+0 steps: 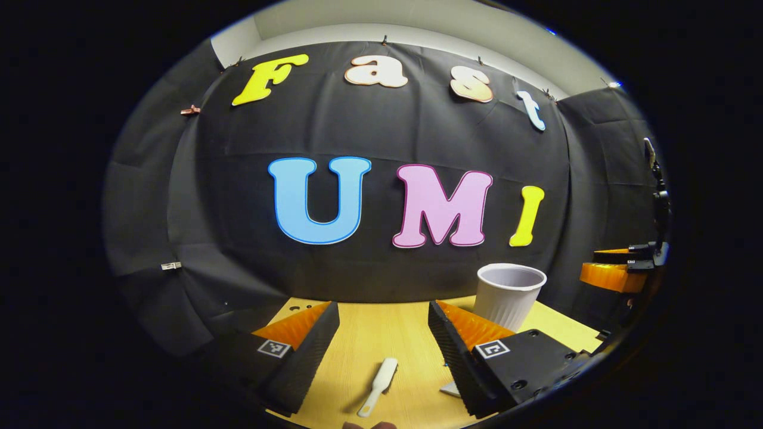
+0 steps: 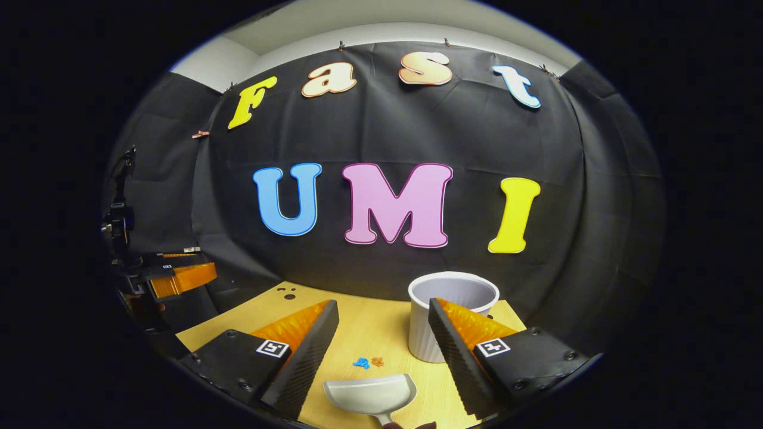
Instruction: Pick up the small broom and dustpan from the desktop, sweep the trash into the dustpan with the broom, and then empty the trash into the garbage bin.
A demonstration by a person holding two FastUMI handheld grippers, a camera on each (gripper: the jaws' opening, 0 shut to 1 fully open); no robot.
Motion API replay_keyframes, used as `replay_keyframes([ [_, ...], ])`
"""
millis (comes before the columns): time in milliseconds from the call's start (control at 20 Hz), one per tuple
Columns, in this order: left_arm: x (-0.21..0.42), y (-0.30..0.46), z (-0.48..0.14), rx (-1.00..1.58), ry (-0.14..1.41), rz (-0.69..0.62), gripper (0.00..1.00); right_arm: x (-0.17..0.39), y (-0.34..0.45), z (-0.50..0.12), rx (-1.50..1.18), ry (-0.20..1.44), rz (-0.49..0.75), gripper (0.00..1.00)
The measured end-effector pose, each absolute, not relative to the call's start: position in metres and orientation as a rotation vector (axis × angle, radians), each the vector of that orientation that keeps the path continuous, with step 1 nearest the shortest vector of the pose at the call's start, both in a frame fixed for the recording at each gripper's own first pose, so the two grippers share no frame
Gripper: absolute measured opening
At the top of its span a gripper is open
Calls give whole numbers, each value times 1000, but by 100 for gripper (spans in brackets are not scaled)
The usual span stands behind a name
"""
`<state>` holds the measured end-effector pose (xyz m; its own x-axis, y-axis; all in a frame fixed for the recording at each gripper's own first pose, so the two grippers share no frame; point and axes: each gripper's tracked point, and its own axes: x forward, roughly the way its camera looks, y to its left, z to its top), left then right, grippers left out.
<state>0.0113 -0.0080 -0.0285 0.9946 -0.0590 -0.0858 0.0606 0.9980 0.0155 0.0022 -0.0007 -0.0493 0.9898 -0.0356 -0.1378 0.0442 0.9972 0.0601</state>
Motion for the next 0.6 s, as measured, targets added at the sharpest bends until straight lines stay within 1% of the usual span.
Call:
replay_keyframes([
  [150,13,-4,-38,13,107,-59,96,-5,4,-82,58,256,9,98],
  [250,13,-1,-45,12,120,-55,96,-16,6,-117,47,381,49,98],
  [450,13,3,-59,13,151,-49,96,-53,1,-214,13,690,98,98],
  [600,12,5,-67,11,173,-45,96,-71,-4,-278,-7,864,103,98],
])
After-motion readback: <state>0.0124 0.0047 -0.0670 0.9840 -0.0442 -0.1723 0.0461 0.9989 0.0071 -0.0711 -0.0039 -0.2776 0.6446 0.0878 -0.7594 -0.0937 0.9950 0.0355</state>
